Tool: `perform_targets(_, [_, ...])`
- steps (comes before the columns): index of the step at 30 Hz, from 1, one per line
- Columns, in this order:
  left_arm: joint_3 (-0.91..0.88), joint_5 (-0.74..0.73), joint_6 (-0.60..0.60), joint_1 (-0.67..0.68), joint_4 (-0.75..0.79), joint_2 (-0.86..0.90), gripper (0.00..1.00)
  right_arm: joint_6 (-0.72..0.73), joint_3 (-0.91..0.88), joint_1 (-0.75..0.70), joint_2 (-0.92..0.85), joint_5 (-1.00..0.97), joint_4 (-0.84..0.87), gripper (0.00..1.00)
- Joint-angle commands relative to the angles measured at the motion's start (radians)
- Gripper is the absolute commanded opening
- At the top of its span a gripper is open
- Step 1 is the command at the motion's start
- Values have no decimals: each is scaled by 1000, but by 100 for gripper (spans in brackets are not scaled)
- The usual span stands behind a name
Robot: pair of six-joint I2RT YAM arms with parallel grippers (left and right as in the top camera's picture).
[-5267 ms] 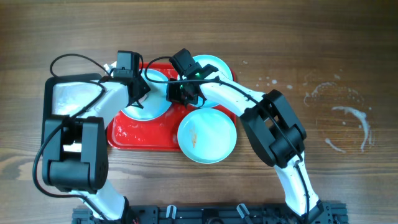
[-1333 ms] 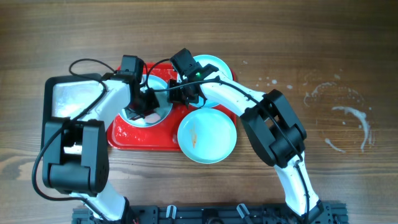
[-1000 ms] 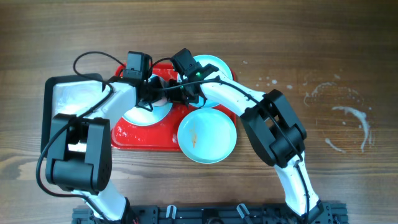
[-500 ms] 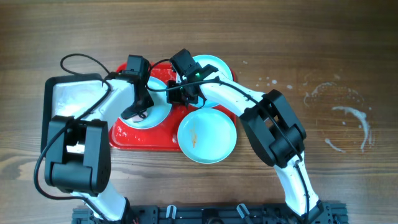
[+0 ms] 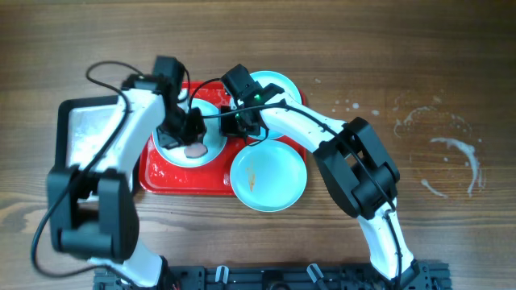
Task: Clean dirty plates on tray and stack at the side
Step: 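Lift the plate with the right gripper and tilt it upright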
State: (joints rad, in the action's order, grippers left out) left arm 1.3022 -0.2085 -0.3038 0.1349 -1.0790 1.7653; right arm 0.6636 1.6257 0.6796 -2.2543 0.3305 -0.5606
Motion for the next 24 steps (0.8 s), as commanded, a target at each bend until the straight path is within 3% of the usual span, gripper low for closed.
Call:
perform_targets(1, [92,-53,61,-63,-79,-119,4,-24,-21,-1,32,-54,-8,4])
perform_targets(8, [99,-48,34,-265,-122,-193,4,-86,-21,2,253,-306,-75,4])
perform_targets(13, [98,-36,5,-294,-85,-177,4,-179,-21,60,417,-649,-114,4])
perform_targets(17, [92,-34,0,-294,-49,-172,4,-246,-22,173,452,-1073,-130,4])
perform_targets(21, [61,-34,-19,-294,-4,-172,4,-160,-63,295,433,-1451,-139,4])
perform_targets(24, [28,-33,-19,-294,11,-167,4,-71,-108,359,396,-1616,-130,4])
